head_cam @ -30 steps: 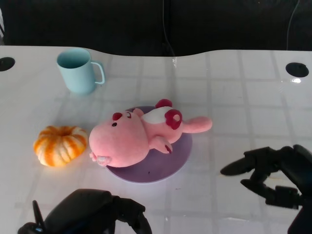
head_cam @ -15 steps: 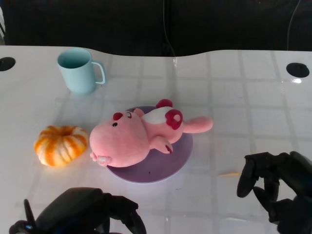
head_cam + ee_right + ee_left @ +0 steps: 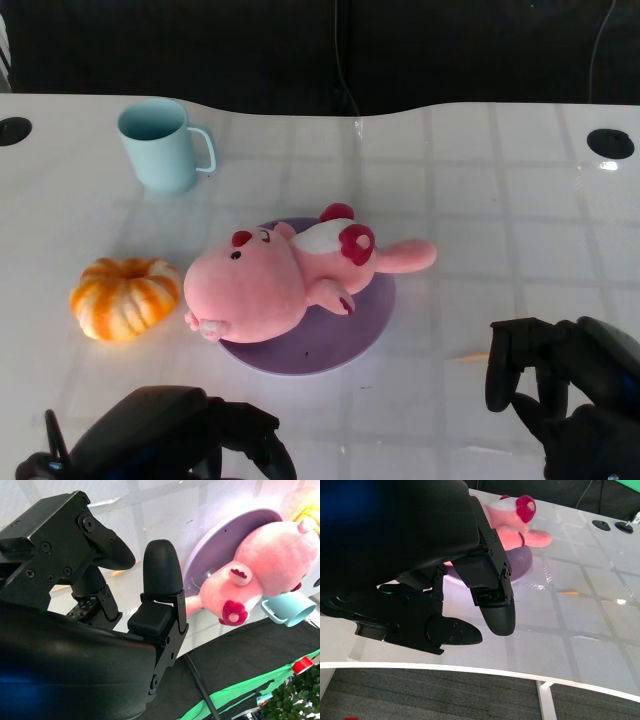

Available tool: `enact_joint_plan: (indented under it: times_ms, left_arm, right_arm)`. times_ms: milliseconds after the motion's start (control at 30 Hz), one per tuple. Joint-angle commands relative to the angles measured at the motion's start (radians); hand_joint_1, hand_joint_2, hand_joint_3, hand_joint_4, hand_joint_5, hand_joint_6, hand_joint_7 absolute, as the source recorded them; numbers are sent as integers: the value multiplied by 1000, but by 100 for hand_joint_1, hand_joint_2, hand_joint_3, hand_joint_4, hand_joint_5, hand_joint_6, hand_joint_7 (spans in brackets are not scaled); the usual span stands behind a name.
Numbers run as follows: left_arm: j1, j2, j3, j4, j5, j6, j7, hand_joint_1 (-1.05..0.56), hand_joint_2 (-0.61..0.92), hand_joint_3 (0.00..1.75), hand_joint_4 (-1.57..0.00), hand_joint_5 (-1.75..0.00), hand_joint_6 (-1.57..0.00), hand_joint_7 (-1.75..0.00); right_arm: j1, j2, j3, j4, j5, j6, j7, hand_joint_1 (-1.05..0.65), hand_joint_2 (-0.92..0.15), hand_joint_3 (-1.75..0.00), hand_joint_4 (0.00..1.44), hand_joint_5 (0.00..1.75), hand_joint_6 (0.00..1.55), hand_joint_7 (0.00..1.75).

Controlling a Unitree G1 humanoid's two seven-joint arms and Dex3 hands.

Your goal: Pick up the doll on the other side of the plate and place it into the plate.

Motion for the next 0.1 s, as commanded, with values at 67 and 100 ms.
enact_joint_plan:
  times_ms: [67,100]
  left_arm:
    - [-2,17,9,-2,1,6,-4,-17,92,27,-66,-142,-86,-62]
    - [-2,17,9,-2,1,5,-4,-17,92,28,-66,-142,-86,-62]
  right_arm:
    - [-5,-12,2,3,3,-4,7,-2,-32,-133,88,175,80,150]
    - [-5,-14,2,2,3,-4,9,-2,-33,-133,88,175,80,150]
